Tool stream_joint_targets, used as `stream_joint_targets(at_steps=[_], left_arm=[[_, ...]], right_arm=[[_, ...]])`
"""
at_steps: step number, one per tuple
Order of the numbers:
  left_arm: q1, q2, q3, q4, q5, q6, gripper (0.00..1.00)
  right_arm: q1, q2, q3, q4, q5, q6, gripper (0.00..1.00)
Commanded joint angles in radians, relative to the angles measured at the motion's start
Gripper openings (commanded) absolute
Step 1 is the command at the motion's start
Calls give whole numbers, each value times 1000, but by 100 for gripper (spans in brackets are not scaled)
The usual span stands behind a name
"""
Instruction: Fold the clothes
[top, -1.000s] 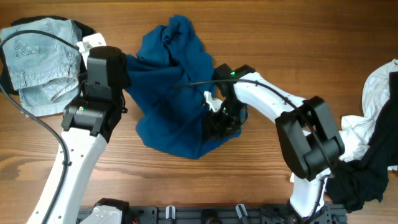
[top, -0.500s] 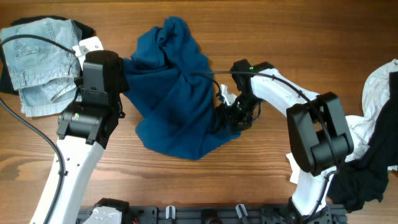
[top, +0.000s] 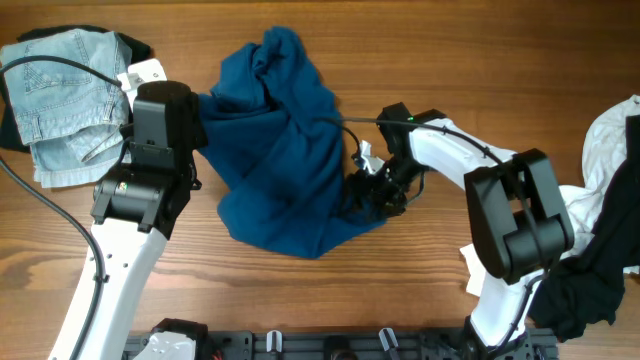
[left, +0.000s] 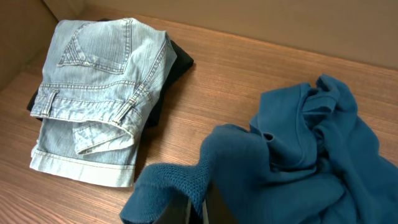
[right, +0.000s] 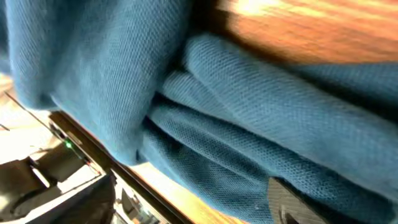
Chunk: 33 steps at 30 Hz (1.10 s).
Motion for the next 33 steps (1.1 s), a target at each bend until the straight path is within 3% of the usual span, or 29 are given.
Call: stream_joint_targets(at_steps=[1, 10, 18, 30, 33], left_arm=[[7, -18, 12, 5, -2, 5, 4], [7, -15, 12, 5, -2, 5, 4], [7, -15, 12, 5, -2, 5, 4], [7, -15, 12, -6, -2, 5, 4], [7, -15, 12, -8, -2, 5, 4]], right_arm=[[-112, 26, 60, -33, 104, -14, 85], [-220, 22, 376, -254, 181, -89, 95], [-228, 24, 190, -160, 126, -58, 90], [-227, 26, 103, -26, 78, -27, 88], [-227, 26, 61, 40, 40, -68, 80]])
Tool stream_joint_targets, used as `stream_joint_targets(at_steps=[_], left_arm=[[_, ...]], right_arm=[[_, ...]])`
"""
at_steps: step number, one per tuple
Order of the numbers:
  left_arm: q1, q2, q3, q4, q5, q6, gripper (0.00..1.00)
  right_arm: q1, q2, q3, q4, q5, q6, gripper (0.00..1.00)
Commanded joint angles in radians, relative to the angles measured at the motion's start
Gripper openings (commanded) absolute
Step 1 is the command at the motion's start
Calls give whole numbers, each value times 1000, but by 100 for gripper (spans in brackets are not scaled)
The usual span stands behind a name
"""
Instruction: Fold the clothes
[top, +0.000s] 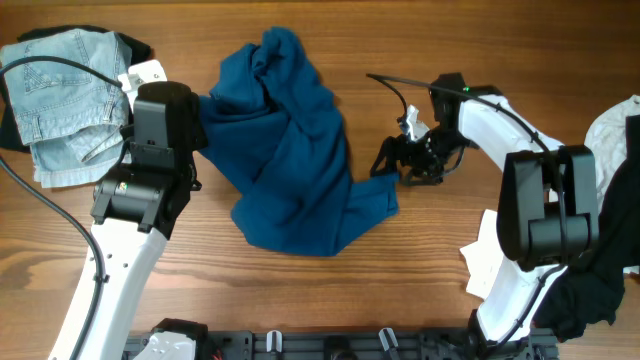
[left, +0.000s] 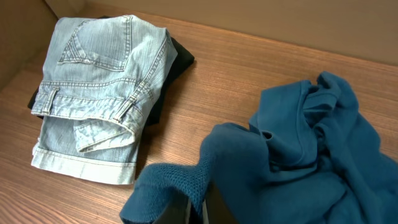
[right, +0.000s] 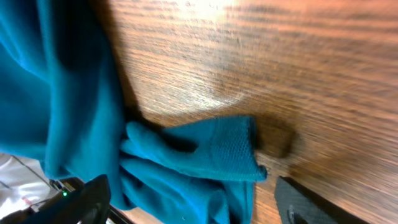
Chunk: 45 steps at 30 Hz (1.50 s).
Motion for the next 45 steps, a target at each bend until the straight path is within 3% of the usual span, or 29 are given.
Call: stream_joint_targets(at_steps=[1, 7, 13, 17, 19, 22, 23, 28, 34, 41, 45], left_arm=[[7, -15, 12, 3, -2, 5, 4], [7, -15, 12, -11, 1, 5, 4], [7, -15, 12, -10, 1, 5, 4], [7, -15, 12, -10, 1, 5, 4], [7, -15, 12, -10, 1, 5, 4], [7, -15, 12, -10, 1, 5, 4], [7, -15, 12, -10, 1, 5, 4], [7, -15, 12, -10, 1, 5, 4], [7, -15, 12, -10, 2, 5, 4], [7, -15, 12, -9, 28, -3, 4], [7, -15, 12, -7, 27, -2, 4]], right_arm=[[-2, 10, -32, 49, -53, -26, 77], [-2, 10, -32, 143, -53, -17, 72], [-2, 10, -32, 142, -46, -26, 56], [-2, 10, -32, 127, -19, -35, 63], [-2, 10, -32, 126, -12, -36, 32], [-2, 10, -32, 127, -12, -37, 10], [-2, 10, -32, 128, -8, -36, 5], [-3, 2, -4, 127, 52, 11, 5], [-4, -79, 295, -42, 233, 44, 5], [-32, -138, 999, -344, 353, 101, 5], [-72, -141, 1272, -468, 381, 104, 5]])
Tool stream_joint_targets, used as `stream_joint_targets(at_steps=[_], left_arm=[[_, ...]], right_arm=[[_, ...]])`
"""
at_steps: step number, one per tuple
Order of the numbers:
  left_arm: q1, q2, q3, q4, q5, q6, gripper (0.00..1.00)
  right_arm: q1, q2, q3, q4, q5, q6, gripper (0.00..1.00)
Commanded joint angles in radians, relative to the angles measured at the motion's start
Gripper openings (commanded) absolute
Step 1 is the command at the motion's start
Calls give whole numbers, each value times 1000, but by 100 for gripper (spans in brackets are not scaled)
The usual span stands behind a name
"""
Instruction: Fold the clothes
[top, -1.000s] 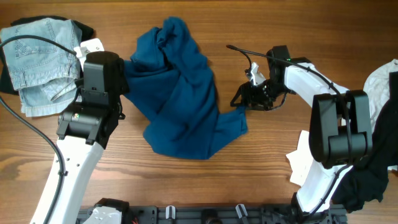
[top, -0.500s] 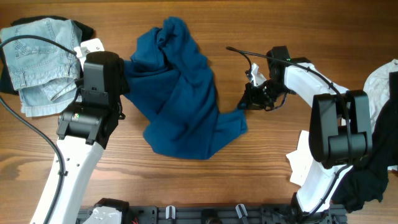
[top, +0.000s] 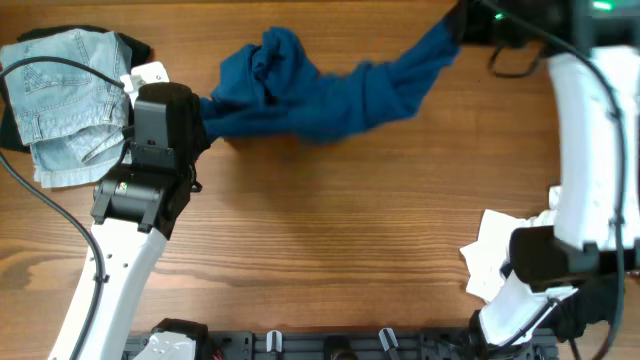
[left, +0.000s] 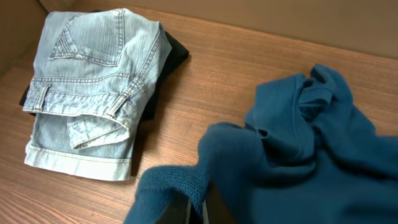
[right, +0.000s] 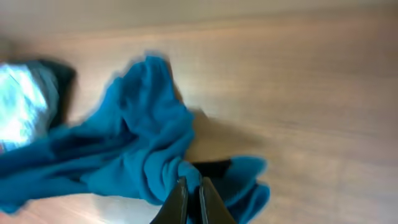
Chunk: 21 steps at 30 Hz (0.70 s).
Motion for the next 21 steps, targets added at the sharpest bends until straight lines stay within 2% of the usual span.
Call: stream_joint_targets(at_steps=[1, 6, 10, 13, 15, 19, 21], left_arm=[[8, -15, 12, 8, 0, -2, 4], [8, -15, 12, 11, 0, -3, 4], [8, -15, 12, 26, 0, -3, 4], [8, -15, 12, 36, 1, -3, 4], [8, -15, 12, 37, 1, -3, 4], [8, -15, 12, 37, 1, -3, 4], [8, -15, 12, 36, 13, -2, 4]], right_arm=[[-43, -20, 200, -80, 77, 48, 5], [-60, -49, 311, -195, 100, 64, 5], [-59, -114, 311, -100, 98, 79, 4], [-68, -156, 311, -2, 184, 156, 4], [-106, -142, 307, -48, 245, 201, 4], [-208, -22, 305, -225, 243, 209, 4], [-214, -6, 292, -224, 229, 215, 4]])
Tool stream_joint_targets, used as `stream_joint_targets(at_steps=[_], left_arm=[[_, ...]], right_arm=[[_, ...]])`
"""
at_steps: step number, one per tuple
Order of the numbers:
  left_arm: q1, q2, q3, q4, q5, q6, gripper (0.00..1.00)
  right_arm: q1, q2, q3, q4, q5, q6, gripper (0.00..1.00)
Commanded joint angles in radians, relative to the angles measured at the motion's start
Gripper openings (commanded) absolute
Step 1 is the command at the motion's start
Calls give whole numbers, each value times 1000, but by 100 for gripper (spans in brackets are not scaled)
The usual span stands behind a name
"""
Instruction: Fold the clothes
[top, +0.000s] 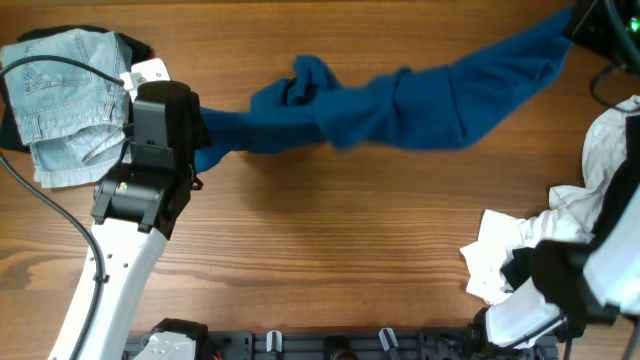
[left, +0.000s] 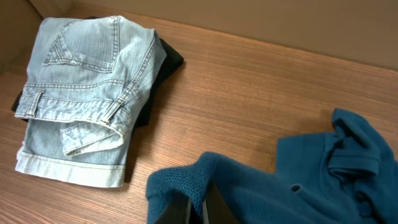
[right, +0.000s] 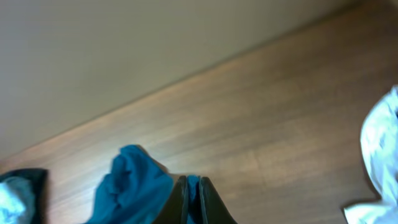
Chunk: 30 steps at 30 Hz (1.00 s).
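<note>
A dark blue knit garment (top: 400, 105) stretches across the back of the table, pulled long between both arms, with a bunched lump (top: 305, 80) near its left part. My left gripper (left: 199, 208) is shut on its left end, seen as a blue fold (left: 180, 180) over the fingers. My right gripper (right: 192, 199) is shut on the right end at the top right corner of the overhead view (top: 585, 25), held up off the table. In the right wrist view blue cloth (right: 134, 186) hangs to the left.
Folded light jeans (top: 60, 100) on a dark garment lie at the far left, also in the left wrist view (left: 87, 93). A pile of white and black clothes (top: 600, 230) lies at the right edge. A white tag (top: 150, 72) lies by the left arm.
My right gripper has moved further right and up, to the top right corner, with the blue garment's end in it. The garment is now stretched longer. The left gripper holds its end as before.
The blue garment lay crumpled mid-table, left gripper shut on its left edge, right gripper at its lower right part. Then the right gripper stood open beside it. Later it was shut on an end at the back, and now the garment is drawn out across the table.
</note>
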Motion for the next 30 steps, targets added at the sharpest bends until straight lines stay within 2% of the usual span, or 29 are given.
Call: stream_joint_targets(at_steps=[1, 13, 17, 19, 24, 30], left_arm=[[8, -14, 12, 3, 21, -3, 4], [6, -15, 12, -16, 73, -16, 4], [-6, -18, 12, 22, 202, -22, 4], [-42, -28, 12, 60, 216, -21, 4], [-197, -107, 53, 216, 87, -6, 4], [-416, -225, 179, 221, -91, 100, 4]], right_arm=[[-27, 76, -11, 6, 39, 39, 4], [-36, -85, -6, 80, 117, 60, 4], [-36, -116, -6, 96, 117, 56, 4], [-36, -119, -6, 97, 116, 57, 4], [-36, -116, -7, 69, 117, 53, 4], [-36, -116, -8, 42, 116, 46, 4]])
